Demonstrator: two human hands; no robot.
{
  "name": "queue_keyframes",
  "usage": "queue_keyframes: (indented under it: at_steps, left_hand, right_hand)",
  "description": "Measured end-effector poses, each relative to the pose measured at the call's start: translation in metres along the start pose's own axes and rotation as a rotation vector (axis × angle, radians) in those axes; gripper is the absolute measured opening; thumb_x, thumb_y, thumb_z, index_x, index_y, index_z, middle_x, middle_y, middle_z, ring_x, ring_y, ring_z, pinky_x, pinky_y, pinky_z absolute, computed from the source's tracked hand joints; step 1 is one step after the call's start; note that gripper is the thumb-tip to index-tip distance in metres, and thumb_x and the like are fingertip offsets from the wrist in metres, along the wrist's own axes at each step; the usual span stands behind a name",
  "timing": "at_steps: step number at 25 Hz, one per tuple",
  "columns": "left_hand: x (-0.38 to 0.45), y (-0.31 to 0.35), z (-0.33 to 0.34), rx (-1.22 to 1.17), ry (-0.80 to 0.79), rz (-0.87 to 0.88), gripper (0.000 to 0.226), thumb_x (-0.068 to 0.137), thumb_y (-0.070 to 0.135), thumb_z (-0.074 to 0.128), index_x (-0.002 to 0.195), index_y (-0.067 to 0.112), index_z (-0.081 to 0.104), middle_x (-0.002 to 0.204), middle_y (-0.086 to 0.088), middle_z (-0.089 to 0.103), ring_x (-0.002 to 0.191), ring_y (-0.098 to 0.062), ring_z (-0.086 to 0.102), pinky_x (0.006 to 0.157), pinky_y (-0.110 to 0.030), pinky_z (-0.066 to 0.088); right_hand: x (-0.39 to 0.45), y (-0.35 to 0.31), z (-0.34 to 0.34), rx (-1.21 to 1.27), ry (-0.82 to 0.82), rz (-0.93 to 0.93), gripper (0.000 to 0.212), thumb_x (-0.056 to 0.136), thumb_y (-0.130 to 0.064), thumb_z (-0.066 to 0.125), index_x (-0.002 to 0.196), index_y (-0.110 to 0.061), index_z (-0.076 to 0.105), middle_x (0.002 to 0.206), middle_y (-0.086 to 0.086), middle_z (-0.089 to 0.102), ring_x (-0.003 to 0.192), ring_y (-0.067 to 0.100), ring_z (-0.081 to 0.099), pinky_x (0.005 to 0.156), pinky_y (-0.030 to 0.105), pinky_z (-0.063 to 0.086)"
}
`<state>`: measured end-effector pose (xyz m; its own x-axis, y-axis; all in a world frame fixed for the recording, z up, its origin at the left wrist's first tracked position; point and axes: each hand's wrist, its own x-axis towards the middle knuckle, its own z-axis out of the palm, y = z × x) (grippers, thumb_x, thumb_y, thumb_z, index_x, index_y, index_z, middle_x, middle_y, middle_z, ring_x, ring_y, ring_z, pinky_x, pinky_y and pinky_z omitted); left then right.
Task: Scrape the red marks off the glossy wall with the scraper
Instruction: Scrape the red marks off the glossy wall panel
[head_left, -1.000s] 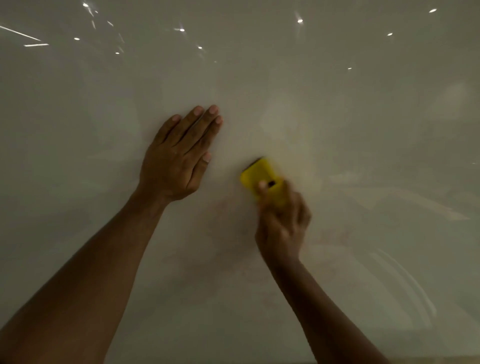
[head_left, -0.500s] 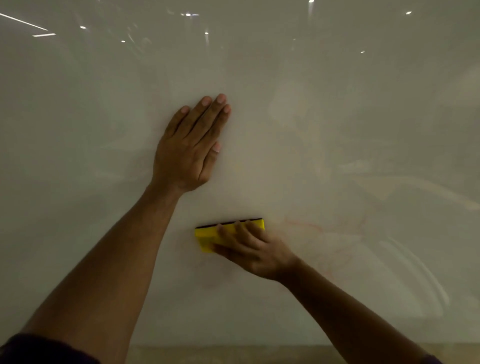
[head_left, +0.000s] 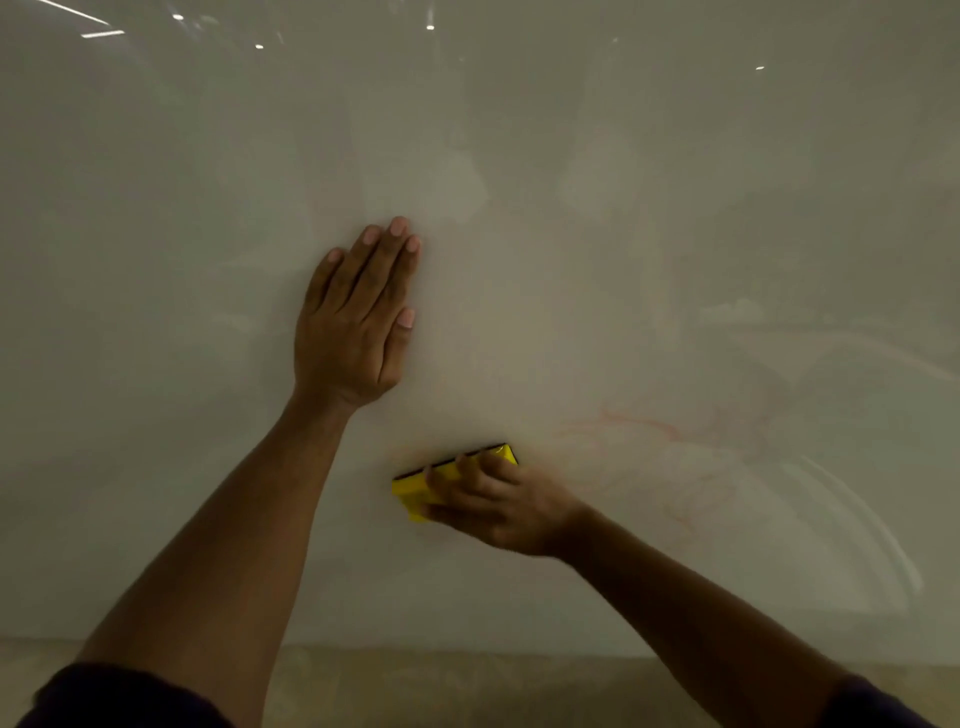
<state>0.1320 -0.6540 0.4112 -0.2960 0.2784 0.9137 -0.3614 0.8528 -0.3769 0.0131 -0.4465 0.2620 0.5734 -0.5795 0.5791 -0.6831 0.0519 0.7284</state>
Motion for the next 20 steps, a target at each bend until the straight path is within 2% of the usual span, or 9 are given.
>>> queue_keyframes:
  at_steps: [1,4,5,9,11,13,16,17,20]
  left_hand:
    - [-0.001,0.000,0.001,0.001,0.003,-0.001,0.060,0.110,0.029,0.033,0.167,0.010,0.032,0.174,-0.005,0.024,0.164,-0.017,0.015,0.133,-0.039,0.014]
    - [-0.002,0.000,0.002,-0.009,0.016,-0.008,0.060,0.110,0.029,0.033,0.167,0.009,0.033,0.173,-0.008,0.029,0.163,-0.019,0.018,0.133,-0.042,0.016]
    - [-0.003,0.000,0.002,-0.001,0.021,-0.011,0.059,0.111,0.030,0.032,0.167,0.010,0.033,0.173,-0.008,0.030,0.163,-0.019,0.018,0.133,-0.042,0.016]
    - [-0.012,0.003,0.004,-0.017,0.013,-0.050,0.060,0.112,0.031,0.031,0.169,0.012,0.028,0.174,-0.004,0.024,0.164,-0.015,0.012,0.133,-0.040,0.013]
    - [-0.028,0.004,0.005,-0.019,0.006,-0.102,0.062,0.112,0.031,0.032,0.170,0.012,0.020,0.174,-0.006,0.025,0.164,-0.014,0.009,0.133,-0.040,0.012]
    - [-0.052,0.009,0.006,-0.003,0.013,-0.166,0.064,0.110,0.030,0.033,0.169,0.009,0.020,0.172,-0.011,0.033,0.165,-0.016,0.009,0.133,-0.040,0.012]
    - [-0.077,0.017,0.009,0.022,0.019,-0.235,0.063,0.108,0.029,0.034,0.167,0.005,0.030,0.169,-0.016,0.038,0.165,-0.019,0.011,0.133,-0.040,0.011]
    - [-0.078,0.018,0.009,0.029,0.018,-0.248,0.063,0.108,0.029,0.035,0.166,0.004,0.032,0.168,-0.016,0.038,0.165,-0.021,0.014,0.133,-0.040,0.010]
    - [-0.078,0.020,0.010,0.040,-0.005,-0.270,0.062,0.108,0.030,0.034,0.164,0.003,0.035,0.168,-0.017,0.039,0.160,-0.028,0.022,0.133,-0.039,0.008]
  right_hand:
    - [0.008,0.007,-0.002,-0.021,0.026,-0.010,0.032,0.109,-0.021,0.059,0.140,-0.023,0.069,0.146,0.008,0.064,0.119,0.033,0.065,0.107,0.045,0.044]
    - [0.034,0.022,-0.008,-0.059,0.141,0.254,0.037,0.112,-0.019,0.046,0.141,-0.027,0.067,0.147,0.007,0.063,0.119,0.036,0.061,0.099,0.045,0.048]
    - [0.037,0.015,-0.004,-0.028,0.163,0.267,0.038,0.112,-0.017,0.044,0.141,-0.026,0.067,0.146,0.009,0.063,0.117,0.037,0.060,0.097,0.046,0.049]
    - [0.014,-0.048,0.030,0.067,-0.005,-0.101,0.022,0.109,-0.022,0.058,0.123,-0.014,0.072,0.127,0.006,0.073,0.108,0.029,0.060,0.097,0.043,0.049]
    - [0.004,-0.041,0.024,0.063,-0.005,-0.133,0.022,0.110,-0.021,0.056,0.122,-0.014,0.074,0.127,0.006,0.073,0.109,0.028,0.061,0.100,0.043,0.047]
    - [0.004,-0.016,0.005,-0.021,0.069,0.005,0.034,0.111,-0.014,0.047,0.132,-0.018,0.073,0.135,0.009,0.070,0.115,0.035,0.059,0.101,0.047,0.048]
    - [-0.001,0.006,-0.014,-0.167,0.175,0.432,0.048,0.102,-0.014,0.049,0.143,-0.032,0.065,0.148,0.006,0.060,0.118,0.037,0.058,0.097,0.045,0.048]
    - [-0.005,-0.002,-0.010,-0.152,0.171,0.433,0.048,0.103,-0.014,0.048,0.143,-0.033,0.065,0.149,0.006,0.059,0.119,0.037,0.058,0.099,0.045,0.046]
    - [-0.037,-0.045,0.021,0.000,-0.016,-0.017,0.034,0.104,-0.023,0.066,0.138,-0.022,0.070,0.146,0.008,0.063,0.118,0.036,0.060,0.111,0.050,0.038]
